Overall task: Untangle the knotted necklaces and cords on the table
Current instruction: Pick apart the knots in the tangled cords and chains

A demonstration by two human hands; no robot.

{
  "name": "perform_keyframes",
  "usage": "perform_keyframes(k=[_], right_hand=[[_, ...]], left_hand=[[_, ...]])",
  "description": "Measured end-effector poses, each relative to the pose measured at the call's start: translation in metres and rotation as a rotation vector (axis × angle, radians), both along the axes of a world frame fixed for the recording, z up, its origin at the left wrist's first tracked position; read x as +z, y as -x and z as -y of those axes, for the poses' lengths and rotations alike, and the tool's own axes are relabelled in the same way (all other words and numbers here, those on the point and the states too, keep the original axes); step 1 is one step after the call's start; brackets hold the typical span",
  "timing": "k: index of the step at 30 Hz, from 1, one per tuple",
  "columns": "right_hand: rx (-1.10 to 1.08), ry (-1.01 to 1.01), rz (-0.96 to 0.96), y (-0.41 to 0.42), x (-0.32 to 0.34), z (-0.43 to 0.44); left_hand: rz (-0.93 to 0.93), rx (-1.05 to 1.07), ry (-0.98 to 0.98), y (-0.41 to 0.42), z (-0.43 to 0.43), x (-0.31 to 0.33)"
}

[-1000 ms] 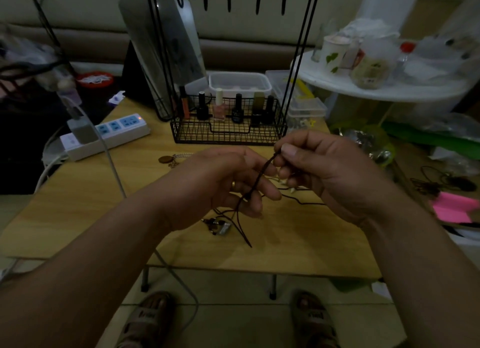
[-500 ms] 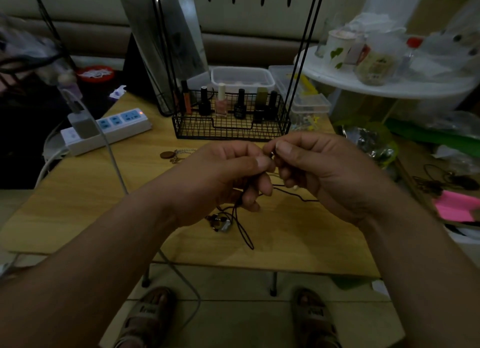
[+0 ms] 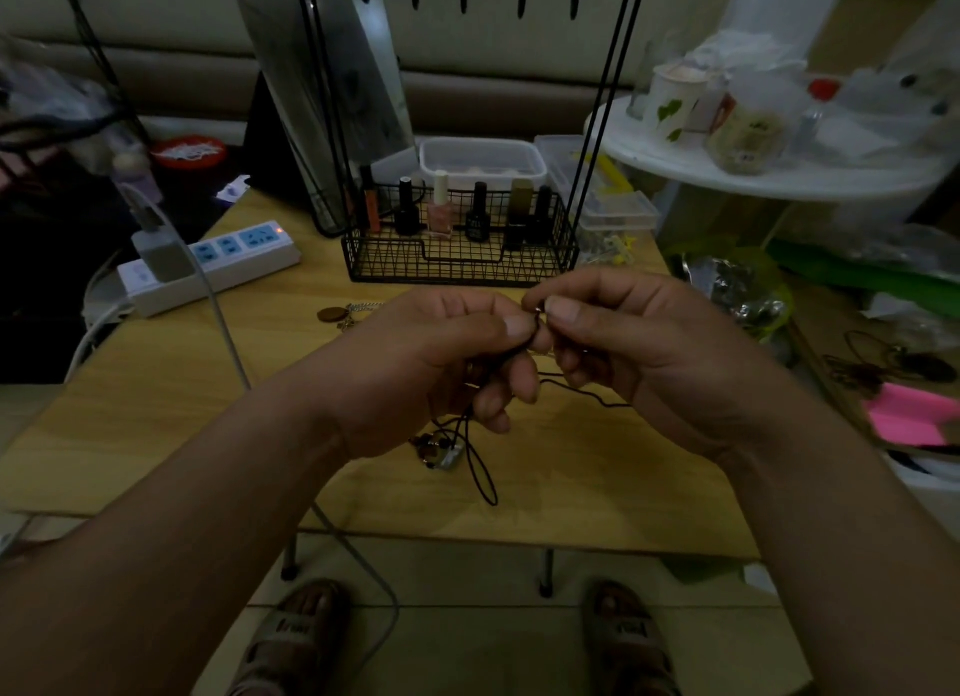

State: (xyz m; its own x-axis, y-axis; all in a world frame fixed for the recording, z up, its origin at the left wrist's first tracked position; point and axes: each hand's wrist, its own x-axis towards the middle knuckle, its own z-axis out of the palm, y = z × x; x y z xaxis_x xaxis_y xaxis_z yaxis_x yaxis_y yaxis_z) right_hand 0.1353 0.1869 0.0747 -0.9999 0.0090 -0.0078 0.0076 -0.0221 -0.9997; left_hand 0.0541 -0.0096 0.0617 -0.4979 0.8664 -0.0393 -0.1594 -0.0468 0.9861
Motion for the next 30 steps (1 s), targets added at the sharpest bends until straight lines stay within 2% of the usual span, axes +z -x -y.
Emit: perform_keyframes(k=[18,25,30], right_hand=[[0.066,-0.004,-0.057,-0.0012,0.0005,0.0035],[0.050,0.170,-0.031,0.0020,-0.0002,0.0034],[0.041,0.184,-0.012,0.0016,-0.0001,0.0029]], left_hand=[[0.074,-0.112,-0.064,0.0061,0.0032,-0.0071],[0.057,-0.008,-0.095,0.0077,0.0015,-0.0065],[0.055,0.002,-0.106,0.0077,0.0032,-0.0036]])
